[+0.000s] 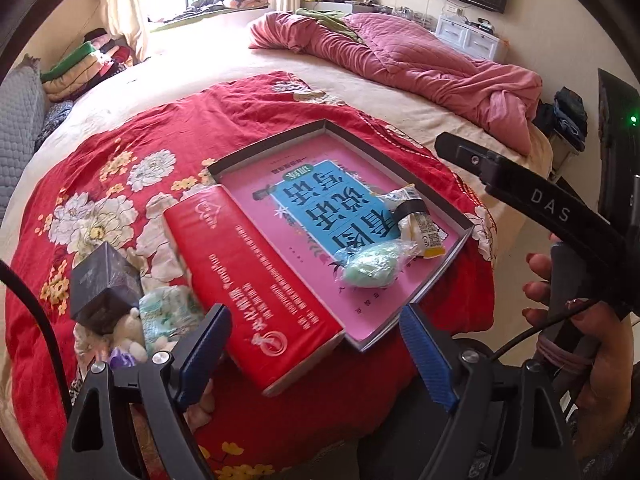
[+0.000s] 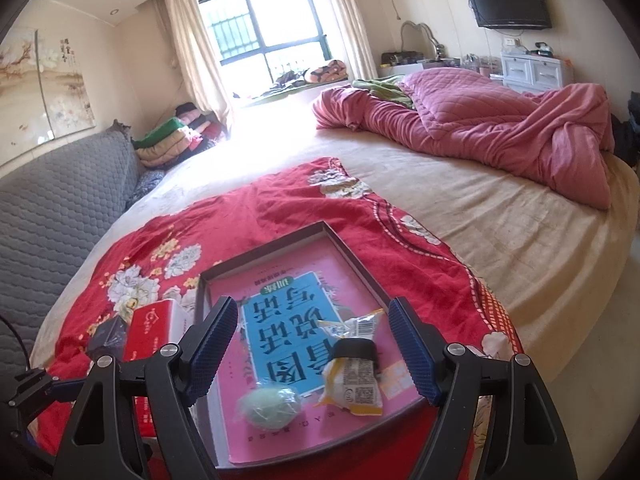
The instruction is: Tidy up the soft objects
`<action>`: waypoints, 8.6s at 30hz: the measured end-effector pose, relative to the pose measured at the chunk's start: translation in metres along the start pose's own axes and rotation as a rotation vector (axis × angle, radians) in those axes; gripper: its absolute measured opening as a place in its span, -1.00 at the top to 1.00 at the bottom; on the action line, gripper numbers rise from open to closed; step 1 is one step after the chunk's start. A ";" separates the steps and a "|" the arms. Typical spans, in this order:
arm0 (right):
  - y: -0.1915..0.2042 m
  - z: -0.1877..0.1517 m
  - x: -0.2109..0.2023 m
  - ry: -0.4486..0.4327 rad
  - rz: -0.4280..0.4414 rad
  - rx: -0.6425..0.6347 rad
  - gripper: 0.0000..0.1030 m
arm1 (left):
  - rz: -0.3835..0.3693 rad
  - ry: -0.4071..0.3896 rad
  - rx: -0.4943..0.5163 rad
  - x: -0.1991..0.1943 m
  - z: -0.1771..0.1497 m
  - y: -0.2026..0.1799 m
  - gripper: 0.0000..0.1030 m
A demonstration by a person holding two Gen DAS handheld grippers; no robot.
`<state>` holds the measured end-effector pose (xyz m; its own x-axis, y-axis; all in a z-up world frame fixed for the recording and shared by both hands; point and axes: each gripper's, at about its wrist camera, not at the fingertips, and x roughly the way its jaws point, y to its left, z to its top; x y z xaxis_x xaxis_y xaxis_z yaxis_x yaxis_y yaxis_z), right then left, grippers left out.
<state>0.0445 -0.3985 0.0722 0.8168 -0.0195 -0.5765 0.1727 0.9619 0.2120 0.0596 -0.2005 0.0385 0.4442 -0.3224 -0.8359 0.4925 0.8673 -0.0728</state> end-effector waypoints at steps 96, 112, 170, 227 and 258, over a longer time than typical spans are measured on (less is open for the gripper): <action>0.230 -0.142 0.055 0.515 0.203 0.028 -0.55 | 0.012 0.099 -0.469 0.009 -0.150 0.200 -0.46; 0.222 -0.151 0.104 0.505 0.115 0.125 -0.16 | -0.047 0.089 -0.498 0.020 -0.144 0.196 0.00; 0.183 -0.074 -0.003 0.165 0.392 -0.068 0.17 | -0.043 -0.033 -0.385 -0.061 -0.114 0.138 0.11; -0.009 -0.020 -0.036 -0.130 -0.013 0.173 0.17 | -0.087 -0.101 -0.086 0.004 0.064 -0.006 0.11; -0.016 -0.052 0.033 0.113 -0.063 0.084 0.17 | -0.039 0.158 -0.039 0.139 0.087 -0.020 0.11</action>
<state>0.0407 -0.4001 0.0089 0.7363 -0.0436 -0.6752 0.2710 0.9334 0.2352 0.1769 -0.2953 -0.0290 0.3003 -0.2955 -0.9069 0.4761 0.8703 -0.1259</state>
